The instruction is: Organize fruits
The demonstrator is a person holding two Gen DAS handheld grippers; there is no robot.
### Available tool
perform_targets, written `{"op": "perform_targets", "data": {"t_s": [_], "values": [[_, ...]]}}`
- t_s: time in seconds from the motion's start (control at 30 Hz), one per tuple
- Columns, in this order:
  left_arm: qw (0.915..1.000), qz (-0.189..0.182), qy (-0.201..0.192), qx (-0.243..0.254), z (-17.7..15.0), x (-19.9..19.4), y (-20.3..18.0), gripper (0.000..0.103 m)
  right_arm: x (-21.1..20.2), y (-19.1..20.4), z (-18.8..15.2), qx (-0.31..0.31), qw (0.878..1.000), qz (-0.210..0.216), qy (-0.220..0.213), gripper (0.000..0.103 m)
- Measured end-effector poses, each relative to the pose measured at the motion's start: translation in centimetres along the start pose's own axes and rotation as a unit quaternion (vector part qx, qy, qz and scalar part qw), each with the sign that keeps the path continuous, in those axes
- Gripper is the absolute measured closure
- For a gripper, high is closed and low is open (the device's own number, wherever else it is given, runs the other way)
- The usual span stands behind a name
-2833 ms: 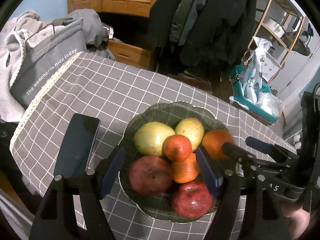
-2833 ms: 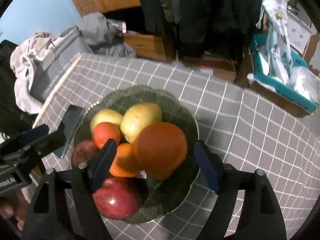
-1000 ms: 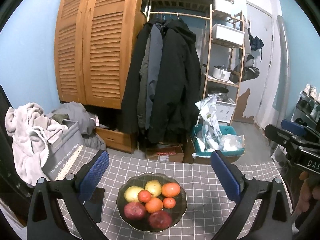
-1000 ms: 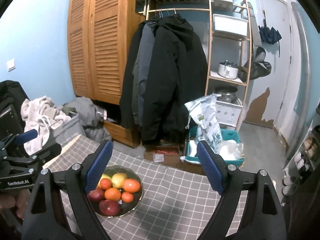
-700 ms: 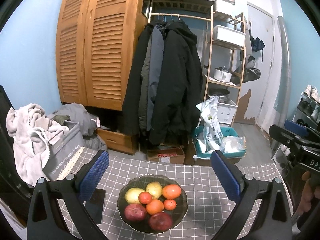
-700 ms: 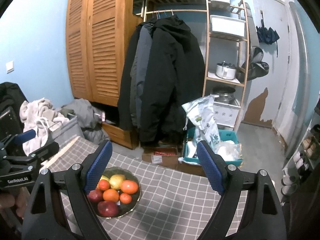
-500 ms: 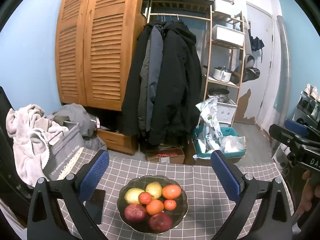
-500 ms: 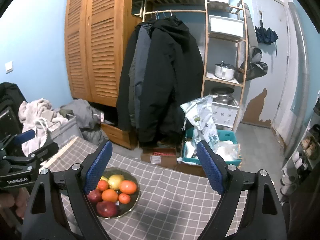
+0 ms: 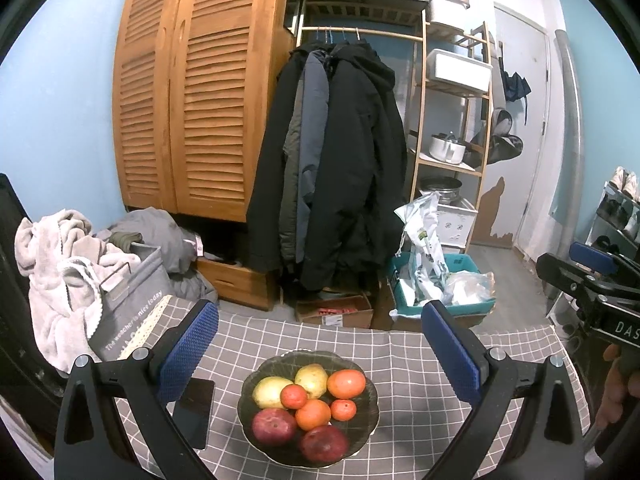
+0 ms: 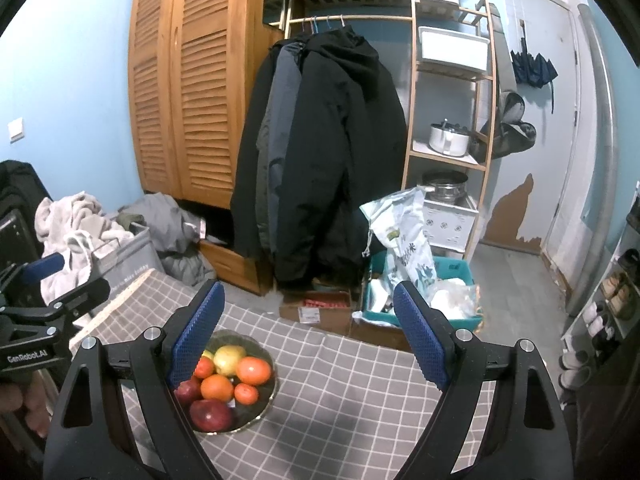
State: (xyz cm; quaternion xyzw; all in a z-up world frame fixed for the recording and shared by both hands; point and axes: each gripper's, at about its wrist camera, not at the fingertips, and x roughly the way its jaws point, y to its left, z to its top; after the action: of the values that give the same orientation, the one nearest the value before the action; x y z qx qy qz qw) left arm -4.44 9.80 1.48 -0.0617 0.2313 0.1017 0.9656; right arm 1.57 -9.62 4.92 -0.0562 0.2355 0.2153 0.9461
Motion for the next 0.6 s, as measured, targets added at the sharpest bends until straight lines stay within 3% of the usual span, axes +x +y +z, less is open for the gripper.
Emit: {"op": "perform_targets", "data": {"t_s": [0.6], "values": [[1.0, 0.005, 0.003, 0.003, 0.07, 0.29, 0.33, 0.001, 0.06, 0.06, -0.11, -0.001, 1.0, 0.0, 0.001, 0.018]]}}
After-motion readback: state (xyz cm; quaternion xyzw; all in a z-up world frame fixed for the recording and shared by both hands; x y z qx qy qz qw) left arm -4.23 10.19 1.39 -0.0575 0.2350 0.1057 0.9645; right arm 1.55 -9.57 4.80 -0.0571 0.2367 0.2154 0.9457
